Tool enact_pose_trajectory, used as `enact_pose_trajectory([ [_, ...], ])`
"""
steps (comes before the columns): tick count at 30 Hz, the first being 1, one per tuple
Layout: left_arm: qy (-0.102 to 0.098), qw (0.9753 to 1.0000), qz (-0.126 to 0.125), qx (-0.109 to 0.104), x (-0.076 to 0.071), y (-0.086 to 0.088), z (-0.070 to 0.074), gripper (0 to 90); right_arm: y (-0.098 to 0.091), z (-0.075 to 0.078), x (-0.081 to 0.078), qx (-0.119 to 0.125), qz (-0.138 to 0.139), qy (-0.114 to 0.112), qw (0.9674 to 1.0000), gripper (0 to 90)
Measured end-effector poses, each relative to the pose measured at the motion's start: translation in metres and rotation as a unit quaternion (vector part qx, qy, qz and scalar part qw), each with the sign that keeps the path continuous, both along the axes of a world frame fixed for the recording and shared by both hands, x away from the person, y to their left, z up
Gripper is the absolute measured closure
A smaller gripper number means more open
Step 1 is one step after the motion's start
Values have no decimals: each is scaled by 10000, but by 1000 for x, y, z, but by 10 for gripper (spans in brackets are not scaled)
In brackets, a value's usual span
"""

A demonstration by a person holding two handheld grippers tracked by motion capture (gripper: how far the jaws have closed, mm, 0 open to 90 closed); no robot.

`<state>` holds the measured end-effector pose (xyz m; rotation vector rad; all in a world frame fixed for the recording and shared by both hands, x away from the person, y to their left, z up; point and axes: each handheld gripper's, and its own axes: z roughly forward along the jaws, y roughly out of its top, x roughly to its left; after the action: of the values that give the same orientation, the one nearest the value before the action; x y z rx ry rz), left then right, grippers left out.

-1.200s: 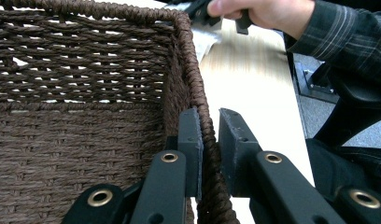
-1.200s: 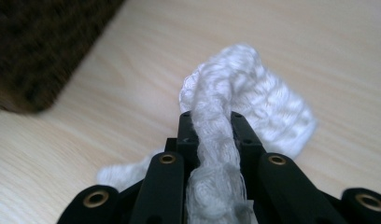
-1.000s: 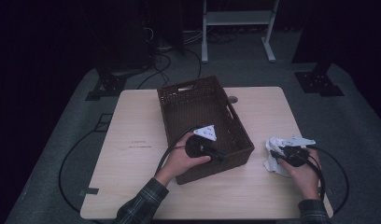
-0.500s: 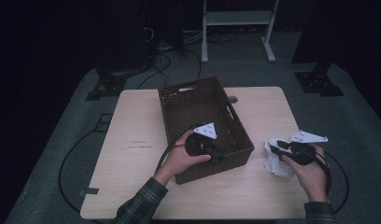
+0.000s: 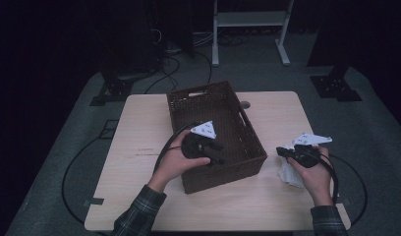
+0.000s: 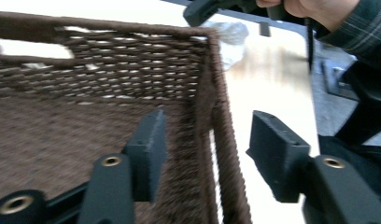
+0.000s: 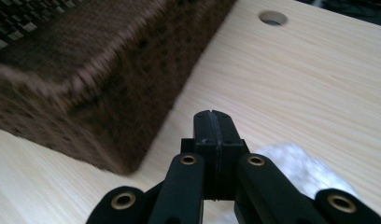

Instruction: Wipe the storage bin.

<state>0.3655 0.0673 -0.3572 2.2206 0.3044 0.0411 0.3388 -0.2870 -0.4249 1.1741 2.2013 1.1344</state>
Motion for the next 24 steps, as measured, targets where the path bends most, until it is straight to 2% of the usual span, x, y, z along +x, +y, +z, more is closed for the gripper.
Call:
enact_pose_trajectory([
  [3, -54, 9998, 183, 82, -2, 15, 2, 313, 5, -1, 6, 57, 48, 45, 10000, 898],
  [6, -74, 9990, 404, 178, -5, 34, 2, 262, 9, -2, 9, 80, 82, 63, 9999, 897],
  [7, -74, 9990, 404, 178, -5, 34, 2, 255, 10, -2, 10, 96, 119, 79, 9999, 898],
  [8, -100, 9982, 549, 211, -8, 49, 2, 248, 12, -3, 10, 120, 162, 66, 9998, 897],
  [12, -108, 9957, 851, 341, -16, 78, -1, 203, 17, -4, 11, 42, 257, 78, 9996, 897],
  [14, -114, 9939, 1013, 412, -19, 93, -4, 188, 19, -4, 12, 82, 299, 91, 9995, 897],
  [15, -114, 9939, 1013, 412, -19, 93, -4, 181, 19, -4, 13, 98, 300, 103, 9994, 896],
  [16, -100, 9926, 1121, 450, -22, 105, -7, 178, 20, -5, 13, 112, 313, 120, 9994, 896],
  [19, -14, 9898, 1337, 485, -27, 123, -15, 174, 21, -6, 14, 104, 344, 145, 9992, 896],
  [24, 115, 9856, 1558, 651, -34, 143, -33, 157, 23, -6, 13, 91, 400, 137, 9991, 897],
])
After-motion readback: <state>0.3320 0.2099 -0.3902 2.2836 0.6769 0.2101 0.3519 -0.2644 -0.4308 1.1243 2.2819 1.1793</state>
